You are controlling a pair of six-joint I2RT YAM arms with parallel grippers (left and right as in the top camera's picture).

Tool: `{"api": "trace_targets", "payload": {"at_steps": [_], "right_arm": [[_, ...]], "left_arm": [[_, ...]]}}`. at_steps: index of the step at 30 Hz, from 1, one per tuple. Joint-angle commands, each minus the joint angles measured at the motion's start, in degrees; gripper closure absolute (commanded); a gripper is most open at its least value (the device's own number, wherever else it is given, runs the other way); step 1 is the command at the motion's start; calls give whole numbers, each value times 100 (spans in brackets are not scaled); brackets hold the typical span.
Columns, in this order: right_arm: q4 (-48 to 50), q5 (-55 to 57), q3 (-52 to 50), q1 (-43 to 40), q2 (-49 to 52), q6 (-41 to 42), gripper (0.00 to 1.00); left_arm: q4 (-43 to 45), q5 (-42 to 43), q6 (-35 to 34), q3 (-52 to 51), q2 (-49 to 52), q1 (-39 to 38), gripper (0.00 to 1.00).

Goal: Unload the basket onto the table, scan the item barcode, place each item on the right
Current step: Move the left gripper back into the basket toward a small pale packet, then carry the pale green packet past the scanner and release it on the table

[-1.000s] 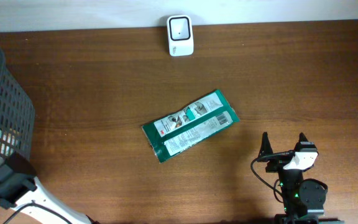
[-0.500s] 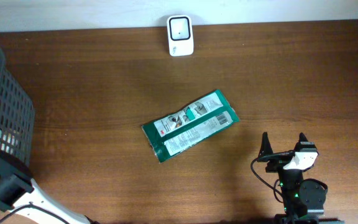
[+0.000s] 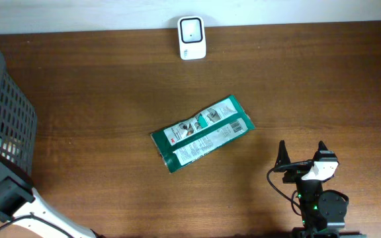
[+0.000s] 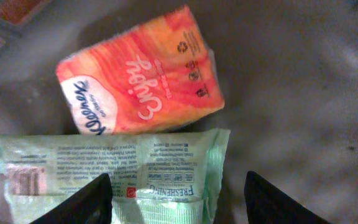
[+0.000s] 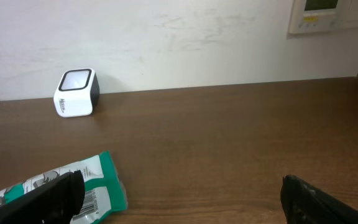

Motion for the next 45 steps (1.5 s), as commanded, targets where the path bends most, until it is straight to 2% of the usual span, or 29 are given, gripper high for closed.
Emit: {"api": "trace_targets", "payload": {"at_steps": [1, 3, 4, 7, 8, 18, 29, 33, 35, 40, 43, 45], "right_arm": [[-28, 66, -31, 42, -37, 39, 2], [-28, 66, -31, 42, -37, 37, 2], [-28, 66, -31, 42, -37, 39, 2], [-28, 66, -31, 42, -37, 39, 2], [-28, 66, -31, 42, -37, 39, 2], [-28, 66, -31, 42, -37, 39, 2], [-28, 66, -31, 42, -37, 39, 2], [-28, 66, -31, 42, -37, 39, 2], [-28, 66, -31, 42, -37, 39, 2], [-28, 66, -31, 42, -37, 39, 2], [-28, 66, -31, 42, -37, 37, 2], [-28, 66, -31, 42, -37, 39, 2]], "left_arm": [[-28, -59, 142, -76, 396, 15, 36], [-116, -57, 140, -76, 542, 15, 42], [-140, -55, 140, -76, 566, 15, 50], [-153, -52, 138, -61, 564, 15, 91], [-162, -52, 138, -31, 553, 15, 99], [-487, 162, 136, 514, -380, -20, 100], [-87, 1130, 136, 721, -3053, -332, 100], [-234, 1392, 138, 719, -3926, -1285, 100], [-350, 1390, 146, 719, -4046, -1792, 100], [-791, 1370, 186, 527, -3963, -3259, 100], [-966, 1349, 203, 44, -3654, -4238, 100], [-953, 1351, 203, -251, -3480, -4599, 100]]}}
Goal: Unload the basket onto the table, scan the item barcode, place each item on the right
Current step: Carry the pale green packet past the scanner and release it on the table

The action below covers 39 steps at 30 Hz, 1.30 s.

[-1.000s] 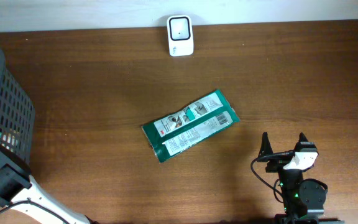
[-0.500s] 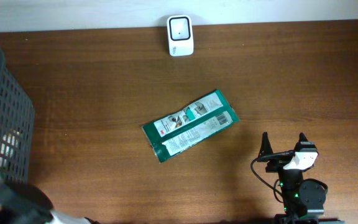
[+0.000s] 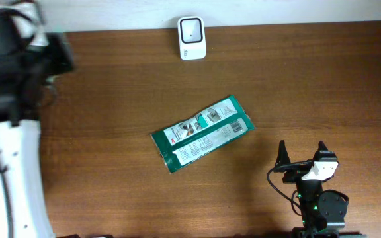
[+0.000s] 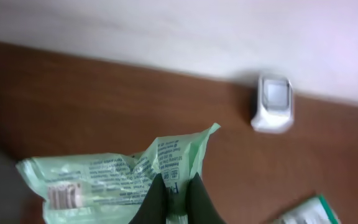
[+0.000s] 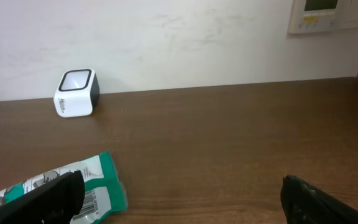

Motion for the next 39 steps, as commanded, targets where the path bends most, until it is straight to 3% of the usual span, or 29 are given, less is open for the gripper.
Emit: {"api": "trace_targets", "payload": {"at_steps": [1, 7, 15, 20, 22, 25, 27, 32, 39], "right_arm": [[-28, 68, -31, 42, -37, 44, 2], [-28, 68, -31, 42, -37, 44, 2], [-28, 68, -31, 42, -37, 44, 2], [-28, 68, -31, 42, -37, 44, 2], [-28, 70, -31, 42, -37, 44, 2], [-28, 70, -31, 42, -37, 44, 2], [-28, 68, -31, 42, -37, 44, 2], [-28, 68, -31, 42, -37, 42, 2], [-28, 68, -31, 42, -37, 44, 2]], "left_arm": [[-7, 24, 35, -678, 459, -841, 100], [619, 20, 57, -1598, 1390, -1869, 100], [1040, -890, 57, -1663, 2435, -2579, 100], [1169, -881, 52, -1663, 2863, -2782, 100], [1217, -881, 52, -1663, 2957, -2835, 87], [1274, -881, 52, -1663, 2957, -2835, 58], [1307, -881, 52, -1655, 2957, -2835, 45], [879, -885, 52, -951, 2813, -2813, 38], [-243, -1344, 55, 1176, 2006, -2345, 34]]}}
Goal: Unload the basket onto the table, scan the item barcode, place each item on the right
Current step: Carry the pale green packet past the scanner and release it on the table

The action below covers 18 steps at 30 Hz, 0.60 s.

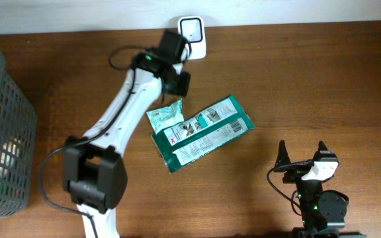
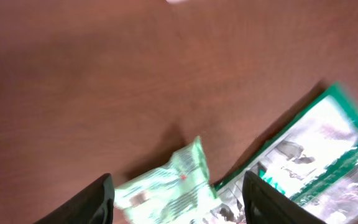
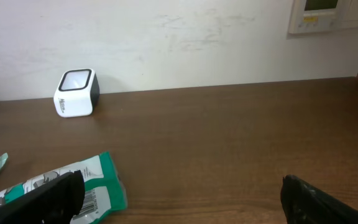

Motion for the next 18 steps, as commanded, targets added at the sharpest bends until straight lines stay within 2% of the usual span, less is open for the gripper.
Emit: {"api": "trace_targets", "payload": {"at_steps": [1, 5, 10, 14, 18], "right_arm": [[-28, 68, -31, 42, -37, 46, 2], [-28, 68, -31, 42, -37, 44, 2], [-28, 68, -31, 42, -37, 46, 2], [-28, 68, -31, 42, -37, 46, 2], [-28, 68, -31, 42, -37, 46, 2]], "left_arm": [[-420, -601, 11, 1252, -938, 507, 32], [-575, -1349, 13, 1591, -1458, 1132, 26], [-824, -2693, -107, 1591, -1762, 2463, 24], [-951, -2870, -125, 1589, -1633, 3230, 26], [-1021, -2898, -210, 1589, -1453, 3668, 25]]}}
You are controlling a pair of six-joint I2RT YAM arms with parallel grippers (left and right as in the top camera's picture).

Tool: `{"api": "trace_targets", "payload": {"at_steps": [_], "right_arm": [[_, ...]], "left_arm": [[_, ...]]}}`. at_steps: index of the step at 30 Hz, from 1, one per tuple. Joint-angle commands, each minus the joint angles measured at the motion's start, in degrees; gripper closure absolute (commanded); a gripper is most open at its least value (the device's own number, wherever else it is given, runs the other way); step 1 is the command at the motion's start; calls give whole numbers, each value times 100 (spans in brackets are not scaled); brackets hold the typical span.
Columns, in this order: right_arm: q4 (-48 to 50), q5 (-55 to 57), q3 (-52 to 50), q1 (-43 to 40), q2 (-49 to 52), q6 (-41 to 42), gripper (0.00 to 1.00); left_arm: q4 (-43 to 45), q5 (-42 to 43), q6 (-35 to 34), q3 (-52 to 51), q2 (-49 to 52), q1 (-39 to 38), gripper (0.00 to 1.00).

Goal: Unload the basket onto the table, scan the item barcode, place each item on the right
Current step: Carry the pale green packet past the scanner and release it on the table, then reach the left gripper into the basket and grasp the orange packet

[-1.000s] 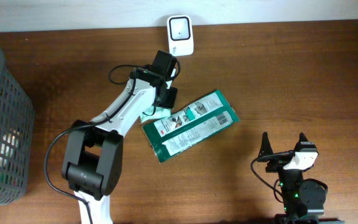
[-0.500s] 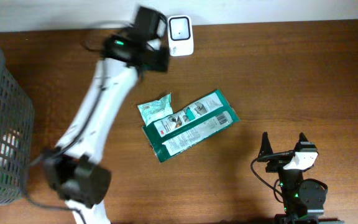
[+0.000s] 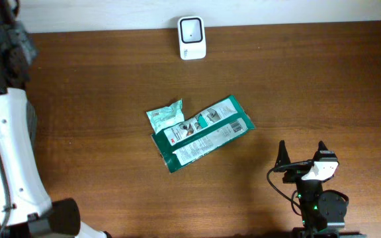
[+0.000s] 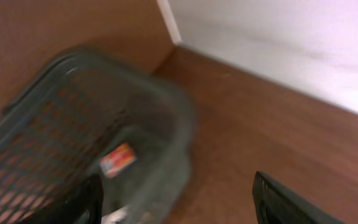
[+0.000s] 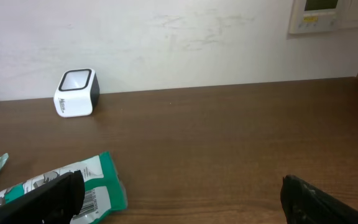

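A light green wipes pack [image 3: 165, 117] lies on the table, touching the left end of a dark green pack [image 3: 202, 134] whose barcode faces up. The white scanner [image 3: 191, 38] stands at the back edge, also in the right wrist view as the scanner [image 5: 76, 93]. My left gripper [image 4: 179, 208] is open and empty at the far left, over a dark mesh basket [image 4: 61, 118]; the view is blurred. My right gripper [image 3: 301, 153] rests open at the front right, apart from both packs.
An orange item [image 4: 118, 160] lies inside the basket. The white left arm [image 3: 8, 152] runs along the table's left side. A wall [image 5: 179, 37] stands behind the table.
My left arm has gone from beside the scanner, above the light green pack, to the far left over the basket. The pack stays on the table. The right arm is unmoved.
My left gripper was open in the basket over a light green pack and an orange tissue pack. Then it was shut on the light green pack above the table. Then it was open, the pack lying by the dark green pack. Now it is over the basket, empty.
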Motion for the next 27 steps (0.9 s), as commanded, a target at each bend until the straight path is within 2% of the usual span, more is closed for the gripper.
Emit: {"api": "trace_targets", "payload": {"at_steps": [1, 7, 12, 15, 16, 20, 23, 27], "right_arm": [[-28, 68, -31, 42, -37, 39, 2], [-28, 68, -31, 42, -37, 39, 2], [-28, 68, -31, 42, -37, 39, 2], [-28, 68, -31, 42, -37, 37, 1], [-28, 68, -31, 42, -37, 39, 2], [-28, 68, -31, 42, -37, 39, 1], [-28, 68, -31, 42, -37, 39, 2], [-28, 68, -31, 42, -37, 37, 2]], "left_arm": [[-74, -354, -177, -28, 201, 330, 25], [-170, -1224, -177, -94, 603, 560, 23], [-240, -1040, -415, -146, 879, 756, 18], [-177, -120, -413, -146, 911, 1134, 18], [-173, 127, -411, -146, 911, 1259, 14], [-162, 890, -407, -190, 914, 1757, 13], [0, 1993, -74, -271, 925, 2275, 14], [245, 2376, -22, -575, 925, 2706, 15]]}}
